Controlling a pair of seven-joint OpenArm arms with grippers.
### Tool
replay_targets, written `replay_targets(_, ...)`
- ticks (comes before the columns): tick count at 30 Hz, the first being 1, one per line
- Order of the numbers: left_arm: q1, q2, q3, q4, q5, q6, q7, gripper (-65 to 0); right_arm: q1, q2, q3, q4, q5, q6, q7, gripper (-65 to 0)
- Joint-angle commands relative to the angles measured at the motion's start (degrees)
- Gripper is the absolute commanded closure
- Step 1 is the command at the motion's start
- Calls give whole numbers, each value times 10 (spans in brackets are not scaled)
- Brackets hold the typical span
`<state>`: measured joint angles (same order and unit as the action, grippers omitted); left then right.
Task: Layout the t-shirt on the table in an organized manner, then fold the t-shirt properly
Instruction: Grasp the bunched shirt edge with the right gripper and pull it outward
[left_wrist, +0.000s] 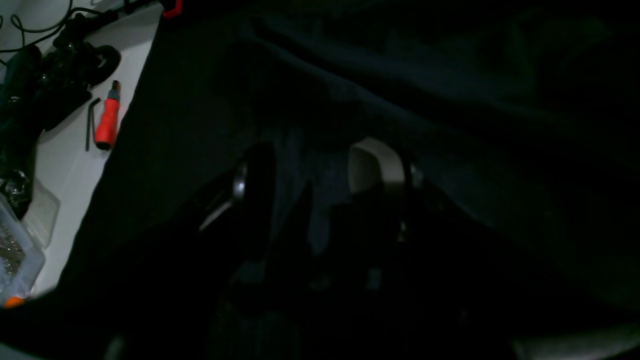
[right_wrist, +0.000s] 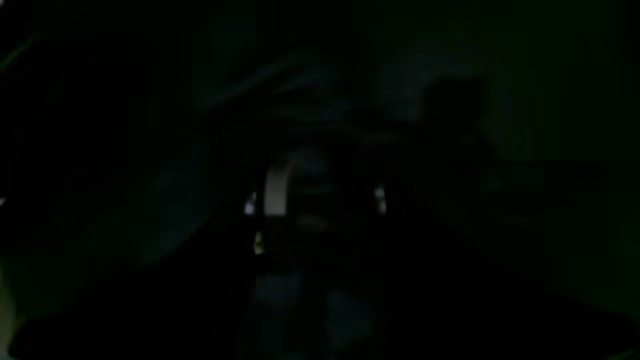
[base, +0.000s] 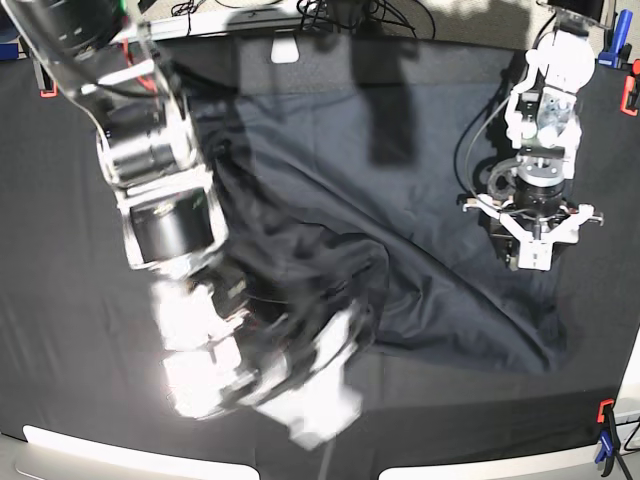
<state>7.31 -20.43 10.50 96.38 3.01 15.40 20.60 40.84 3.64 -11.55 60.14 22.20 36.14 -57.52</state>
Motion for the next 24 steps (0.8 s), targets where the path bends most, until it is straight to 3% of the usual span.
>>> replay_targets(1, -7, -4, -3, 12, 6, 9, -18, -251, 22, 0, 29, 11, -19, -5, 34, -188)
replay_targets(3, -7, -4, -3, 12, 6, 9, -18, -251, 23, 5, 76, 4, -56, -14, 56, -229)
replay_targets(6, -7, -4, -3, 12, 6, 10, -18, -251, 23, 23, 111, -40, -56, -24, 83, -297)
replay_targets(12, -7, -4, -3, 12, 6, 9, -18, -251, 39, 45, 112, -172, -137, -29, 163, -299)
replay_targets(18, -7, -4, -3, 12, 6, 10, -17, -251, 52, 46, 112, -275, -174, -145, 184, -299)
replay_targets(21, -7, -4, -3, 12, 6, 10, -17, -251, 50, 46, 112, -286, -174, -156, 179, -299)
replay_targets(24, -7, -4, -3, 12, 6, 10, -18, -251, 50, 46, 112, -287, -137, -156, 150, -299)
